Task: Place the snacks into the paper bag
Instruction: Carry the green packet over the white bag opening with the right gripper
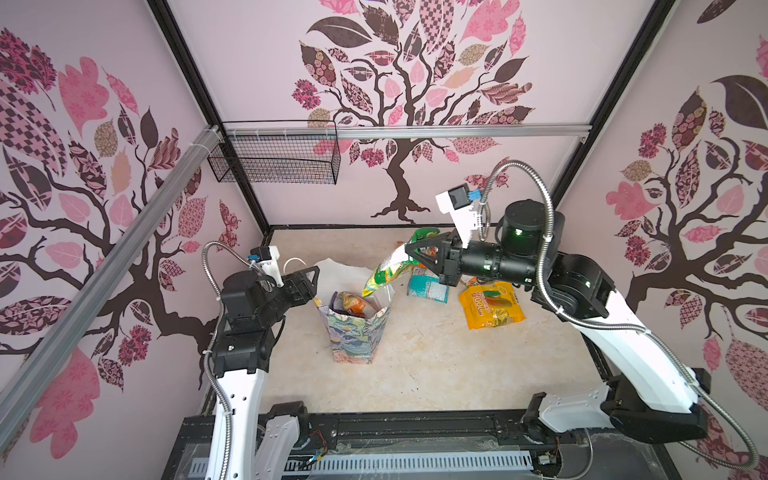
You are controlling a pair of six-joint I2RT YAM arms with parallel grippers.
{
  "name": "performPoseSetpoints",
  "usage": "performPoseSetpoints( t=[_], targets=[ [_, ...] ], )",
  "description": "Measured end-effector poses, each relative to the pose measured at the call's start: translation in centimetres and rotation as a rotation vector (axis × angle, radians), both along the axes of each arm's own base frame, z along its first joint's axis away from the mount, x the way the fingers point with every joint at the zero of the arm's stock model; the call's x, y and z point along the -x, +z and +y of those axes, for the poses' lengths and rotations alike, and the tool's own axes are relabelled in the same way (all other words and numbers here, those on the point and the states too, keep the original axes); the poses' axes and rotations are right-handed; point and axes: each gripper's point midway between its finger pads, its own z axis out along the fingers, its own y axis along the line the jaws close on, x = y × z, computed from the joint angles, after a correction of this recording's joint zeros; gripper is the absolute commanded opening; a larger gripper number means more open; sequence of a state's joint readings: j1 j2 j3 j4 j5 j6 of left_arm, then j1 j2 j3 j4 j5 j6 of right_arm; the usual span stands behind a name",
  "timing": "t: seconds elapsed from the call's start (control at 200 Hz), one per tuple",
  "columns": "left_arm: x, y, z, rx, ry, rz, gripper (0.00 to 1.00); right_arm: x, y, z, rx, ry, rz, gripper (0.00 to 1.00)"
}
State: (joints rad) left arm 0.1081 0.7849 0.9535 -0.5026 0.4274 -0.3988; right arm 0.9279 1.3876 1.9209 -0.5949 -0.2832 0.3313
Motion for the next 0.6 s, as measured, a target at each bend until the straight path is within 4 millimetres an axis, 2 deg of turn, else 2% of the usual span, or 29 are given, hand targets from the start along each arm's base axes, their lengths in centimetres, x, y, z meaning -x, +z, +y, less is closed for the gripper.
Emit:
performPoseSetpoints(
  t=[0.205,0.6],
  targets=[
    [0.0,0.0,0.1,0.000,0.003,-0.001,0.34,0.0,-1.1,3.8,0.046,0.059,0.010,0.00],
    [0.0,0.0,0.3,-0.001,0.010,-0.002,0.22,-3.3,-5.0,8.3,0.183,0.055,0.034,0.00]
  ],
)
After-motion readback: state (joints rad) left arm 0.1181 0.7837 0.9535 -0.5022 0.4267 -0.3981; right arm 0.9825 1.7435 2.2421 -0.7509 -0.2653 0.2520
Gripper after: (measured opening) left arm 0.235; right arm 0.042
